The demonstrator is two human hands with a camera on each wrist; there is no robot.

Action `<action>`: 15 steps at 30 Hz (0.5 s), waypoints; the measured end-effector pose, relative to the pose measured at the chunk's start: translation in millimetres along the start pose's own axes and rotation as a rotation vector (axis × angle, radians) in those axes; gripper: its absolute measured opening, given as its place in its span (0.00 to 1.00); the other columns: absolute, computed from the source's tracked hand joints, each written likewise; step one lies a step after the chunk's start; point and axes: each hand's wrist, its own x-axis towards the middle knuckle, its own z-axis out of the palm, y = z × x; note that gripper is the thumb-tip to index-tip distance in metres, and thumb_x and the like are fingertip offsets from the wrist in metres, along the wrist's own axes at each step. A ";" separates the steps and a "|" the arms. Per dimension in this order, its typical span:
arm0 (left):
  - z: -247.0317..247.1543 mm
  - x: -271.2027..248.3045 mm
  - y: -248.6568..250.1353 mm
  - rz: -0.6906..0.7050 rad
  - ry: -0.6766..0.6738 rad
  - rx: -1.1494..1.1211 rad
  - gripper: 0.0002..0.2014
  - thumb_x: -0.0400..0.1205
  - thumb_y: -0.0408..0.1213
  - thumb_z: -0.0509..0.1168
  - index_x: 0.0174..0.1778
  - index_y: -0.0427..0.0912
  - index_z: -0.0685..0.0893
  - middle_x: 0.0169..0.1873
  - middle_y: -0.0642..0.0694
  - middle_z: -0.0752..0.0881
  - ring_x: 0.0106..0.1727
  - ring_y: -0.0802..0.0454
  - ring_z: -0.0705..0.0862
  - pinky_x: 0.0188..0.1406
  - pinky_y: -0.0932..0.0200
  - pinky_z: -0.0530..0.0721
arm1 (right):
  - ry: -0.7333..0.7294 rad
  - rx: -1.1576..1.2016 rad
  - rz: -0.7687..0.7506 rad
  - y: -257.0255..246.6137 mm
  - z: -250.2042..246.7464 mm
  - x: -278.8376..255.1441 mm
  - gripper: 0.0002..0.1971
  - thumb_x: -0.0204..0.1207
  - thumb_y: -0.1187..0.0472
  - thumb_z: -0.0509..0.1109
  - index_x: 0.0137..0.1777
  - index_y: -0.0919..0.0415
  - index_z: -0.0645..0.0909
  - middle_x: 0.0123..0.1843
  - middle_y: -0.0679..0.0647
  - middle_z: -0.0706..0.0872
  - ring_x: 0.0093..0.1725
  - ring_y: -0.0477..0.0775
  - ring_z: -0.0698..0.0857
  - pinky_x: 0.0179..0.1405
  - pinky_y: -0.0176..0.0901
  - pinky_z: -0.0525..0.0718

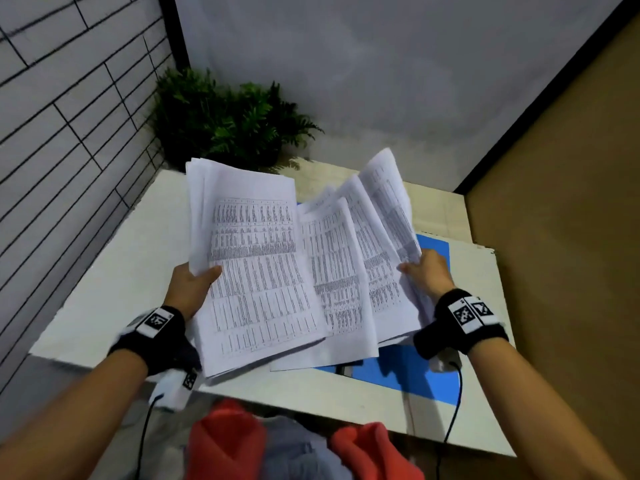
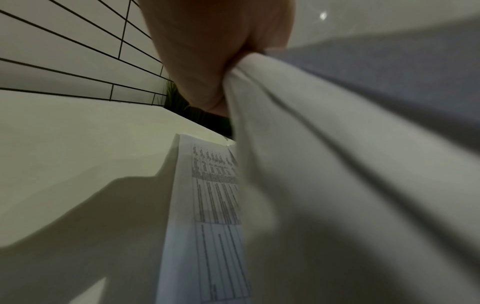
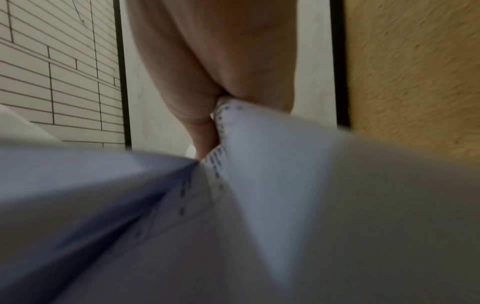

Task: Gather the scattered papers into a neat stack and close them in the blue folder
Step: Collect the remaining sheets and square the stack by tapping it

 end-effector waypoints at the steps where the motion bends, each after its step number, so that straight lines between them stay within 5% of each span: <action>1: 1.9 -0.7 0.1 0.003 -0.005 -0.006 0.12 0.77 0.28 0.66 0.51 0.22 0.80 0.30 0.46 0.76 0.29 0.53 0.71 0.27 0.62 0.66 | 0.021 0.007 -0.003 1.4 -6.6 -2.7 0.14 0.74 0.63 0.70 0.56 0.72 0.79 0.48 0.61 0.81 0.48 0.58 0.81 0.45 0.42 0.74; 3: 4.0 -3.0 0.4 0.006 -0.022 -0.019 0.15 0.77 0.28 0.66 0.52 0.18 0.79 0.38 0.41 0.77 0.33 0.53 0.72 0.32 0.61 0.68 | 0.064 0.004 -0.010 4.8 -20.6 -7.6 0.15 0.74 0.63 0.70 0.56 0.72 0.79 0.48 0.61 0.80 0.47 0.57 0.79 0.44 0.42 0.73; 6: 5.7 -4.1 2.1 -0.002 -0.042 -0.024 0.08 0.77 0.31 0.67 0.48 0.29 0.81 0.42 0.39 0.80 0.43 0.49 0.76 0.43 0.57 0.70 | 0.128 0.010 -0.024 11.8 -44.2 -11.1 0.16 0.72 0.62 0.71 0.56 0.72 0.80 0.54 0.67 0.85 0.52 0.64 0.84 0.49 0.47 0.80; 11: 13.7 -4.1 6.2 0.009 -0.061 -0.002 0.06 0.77 0.33 0.67 0.45 0.33 0.80 0.41 0.38 0.80 0.43 0.46 0.76 0.44 0.55 0.72 | 0.214 -0.039 -0.053 22.5 -78.8 -29.6 0.14 0.73 0.67 0.70 0.56 0.74 0.81 0.54 0.71 0.86 0.53 0.66 0.84 0.49 0.49 0.80; 15: 23.0 -8.8 11.8 0.041 -0.062 -0.021 0.09 0.77 0.32 0.67 0.49 0.29 0.82 0.42 0.38 0.81 0.43 0.47 0.77 0.44 0.56 0.72 | 0.310 0.052 -0.033 29.8 -110.5 -43.3 0.17 0.74 0.68 0.69 0.61 0.75 0.79 0.58 0.70 0.85 0.48 0.57 0.80 0.50 0.43 0.77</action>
